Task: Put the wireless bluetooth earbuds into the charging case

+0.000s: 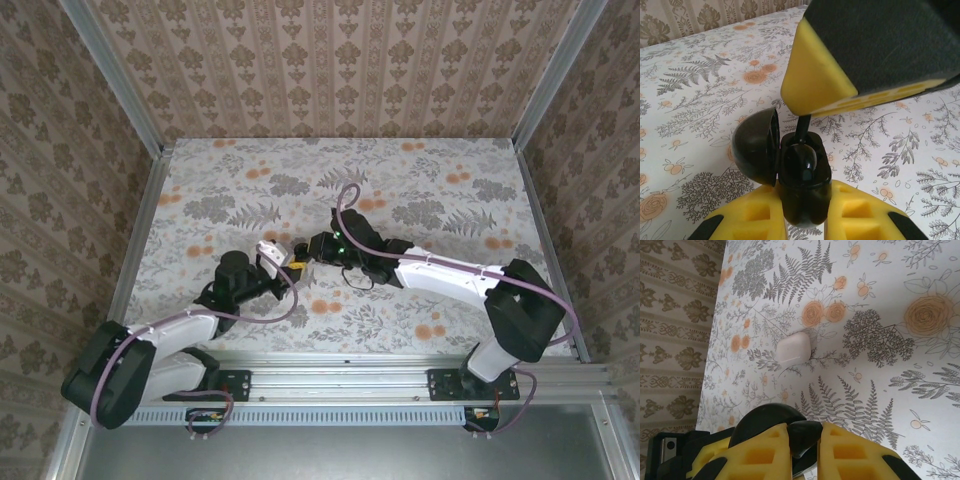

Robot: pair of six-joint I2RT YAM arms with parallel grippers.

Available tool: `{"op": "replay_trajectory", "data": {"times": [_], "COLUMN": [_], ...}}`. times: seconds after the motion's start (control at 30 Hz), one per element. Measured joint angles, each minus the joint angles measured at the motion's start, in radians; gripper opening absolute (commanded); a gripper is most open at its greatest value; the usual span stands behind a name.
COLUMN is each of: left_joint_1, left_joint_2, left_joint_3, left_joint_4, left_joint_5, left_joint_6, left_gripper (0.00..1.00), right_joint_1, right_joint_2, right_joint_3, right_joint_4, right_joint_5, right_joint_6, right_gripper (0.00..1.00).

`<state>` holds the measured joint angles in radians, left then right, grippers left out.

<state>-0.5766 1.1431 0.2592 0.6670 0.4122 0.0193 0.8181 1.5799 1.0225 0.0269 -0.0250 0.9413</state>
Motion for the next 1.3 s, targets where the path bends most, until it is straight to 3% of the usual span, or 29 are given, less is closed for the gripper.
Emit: {"op": "replay_trajectory", "data": {"times": [0.97,1.3], "left_joint_1": [0.0,0.0], "left_joint_2": [-0.029,-0.033], "left_joint_3": [0.0,0.0], "left_joint_4": [-0.012,-0.016], "left_joint_5": [-0.001,-0.001], "left_joint_6": [-0.001,-0.001], "left_gripper": [0.05,0.05], "right_joint_1": [0.038,0.04], "right_joint_2": [0.01,0.01], "right_joint_3": [0.062,0.061], "right_joint_4": [-0.089,-0.055], "right_joint_5": [0.064,0.035], "right_joint_6": [-0.083,-0.101], "right_gripper": [0.17,0.26]}}
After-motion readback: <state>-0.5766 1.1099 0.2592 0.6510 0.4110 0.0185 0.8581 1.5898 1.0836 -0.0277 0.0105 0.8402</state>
